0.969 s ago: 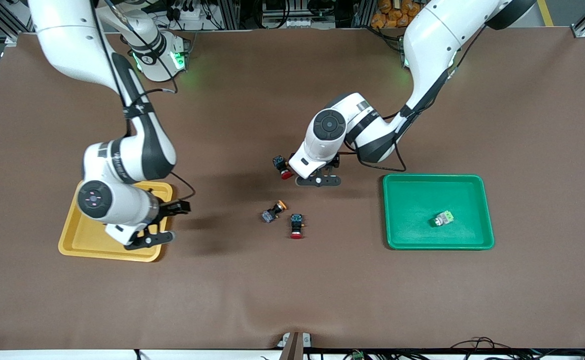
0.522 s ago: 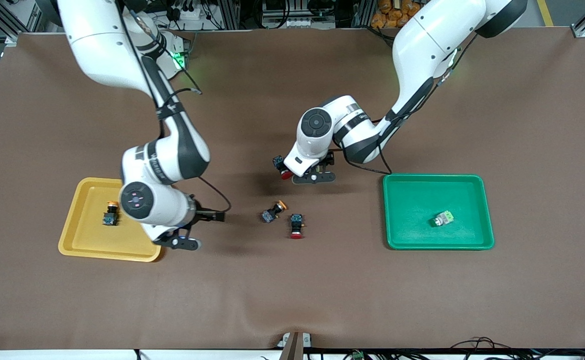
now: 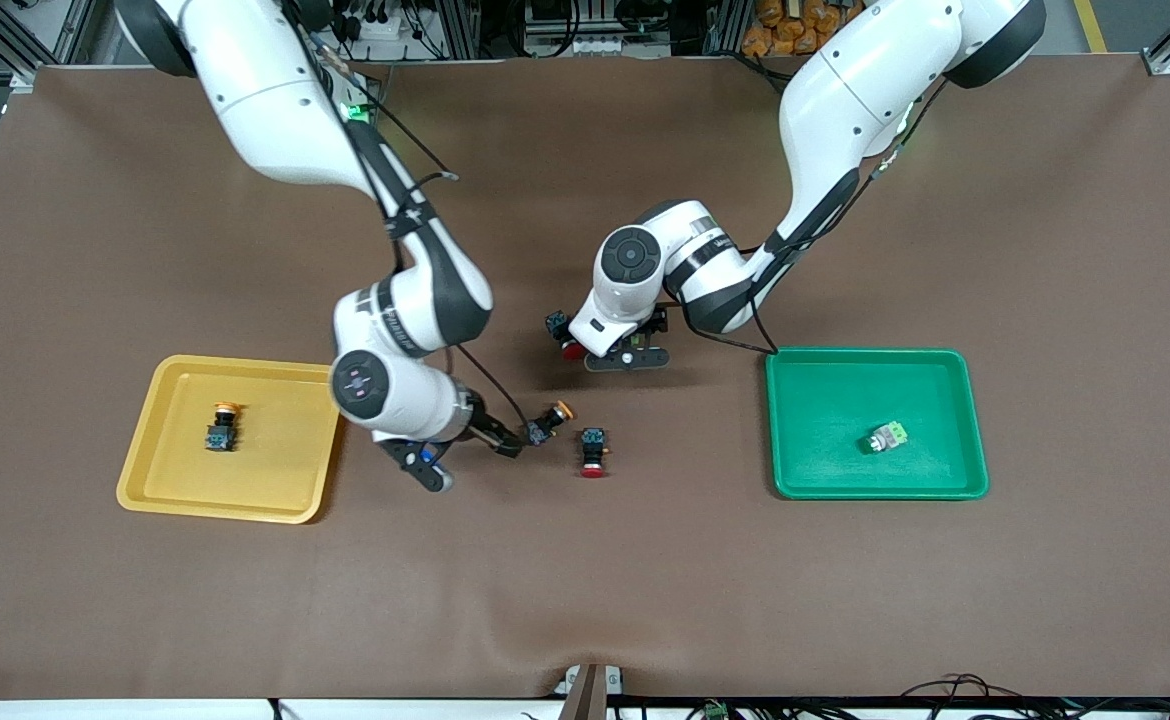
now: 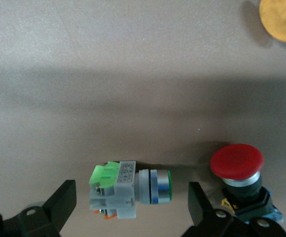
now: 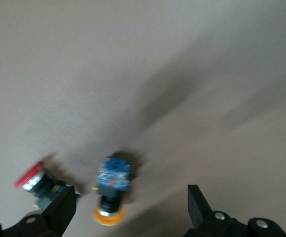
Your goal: Place green and yellow buttons in trays
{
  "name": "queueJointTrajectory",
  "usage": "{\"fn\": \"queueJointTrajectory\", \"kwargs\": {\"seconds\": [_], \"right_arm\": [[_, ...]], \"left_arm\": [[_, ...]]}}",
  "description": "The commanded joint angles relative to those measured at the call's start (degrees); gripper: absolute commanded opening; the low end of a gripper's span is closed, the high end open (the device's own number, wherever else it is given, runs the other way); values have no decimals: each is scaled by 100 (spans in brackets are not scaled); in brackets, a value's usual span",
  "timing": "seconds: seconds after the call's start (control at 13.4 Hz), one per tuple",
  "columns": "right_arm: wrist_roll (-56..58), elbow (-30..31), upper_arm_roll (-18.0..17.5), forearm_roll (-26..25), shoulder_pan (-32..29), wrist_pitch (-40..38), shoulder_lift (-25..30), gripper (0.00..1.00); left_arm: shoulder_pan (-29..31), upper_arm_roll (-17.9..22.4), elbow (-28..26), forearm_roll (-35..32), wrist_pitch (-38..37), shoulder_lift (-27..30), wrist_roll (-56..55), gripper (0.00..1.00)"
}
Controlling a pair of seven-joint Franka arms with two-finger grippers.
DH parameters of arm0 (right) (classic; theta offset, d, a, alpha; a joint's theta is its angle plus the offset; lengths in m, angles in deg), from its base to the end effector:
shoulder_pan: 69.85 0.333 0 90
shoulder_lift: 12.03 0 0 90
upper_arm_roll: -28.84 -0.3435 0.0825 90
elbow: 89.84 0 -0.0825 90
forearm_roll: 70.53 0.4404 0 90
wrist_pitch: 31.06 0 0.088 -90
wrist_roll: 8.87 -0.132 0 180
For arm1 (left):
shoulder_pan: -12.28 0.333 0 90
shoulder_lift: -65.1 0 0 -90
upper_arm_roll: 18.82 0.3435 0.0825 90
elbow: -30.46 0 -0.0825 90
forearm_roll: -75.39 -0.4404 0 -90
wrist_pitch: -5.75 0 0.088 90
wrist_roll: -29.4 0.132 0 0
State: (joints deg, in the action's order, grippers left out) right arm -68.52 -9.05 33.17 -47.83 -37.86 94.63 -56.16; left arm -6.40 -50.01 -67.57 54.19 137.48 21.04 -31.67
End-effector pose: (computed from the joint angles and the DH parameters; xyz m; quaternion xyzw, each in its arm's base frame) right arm 0.6924 0.3992 0.2106 -0.9189 0.3705 0.0868 0.1037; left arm 0.4921 -0.5234 0.1445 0.9980 0.0276 -0.0564 0.0113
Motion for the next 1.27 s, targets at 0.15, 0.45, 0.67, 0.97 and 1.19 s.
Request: {"fn": "queueJointTrajectory", "kwargs": {"seconds": [0.15,0.45,0.67,0.97,1.19], "right_arm": [[-1241,-784,41,155,202,96,-666,100],[-1383,-758,33,234,273,96,-719,100],[-1129,-749,24,208,457,96,-807,100],[-488,-565,33,164,448,96,-816,100],[-337,-529,33,138,457,158,-833,100]], "left_arm": [[-31,104,30,-182,81,-129,-160,87],[-13,104,39,-183,55,-138,-151,0],[101,104,56,-191,2,11,-125,0],[513,95,232,-183,-743,494,-55,0],[1101,87,197,-183,-1182,741,383,0]]}}
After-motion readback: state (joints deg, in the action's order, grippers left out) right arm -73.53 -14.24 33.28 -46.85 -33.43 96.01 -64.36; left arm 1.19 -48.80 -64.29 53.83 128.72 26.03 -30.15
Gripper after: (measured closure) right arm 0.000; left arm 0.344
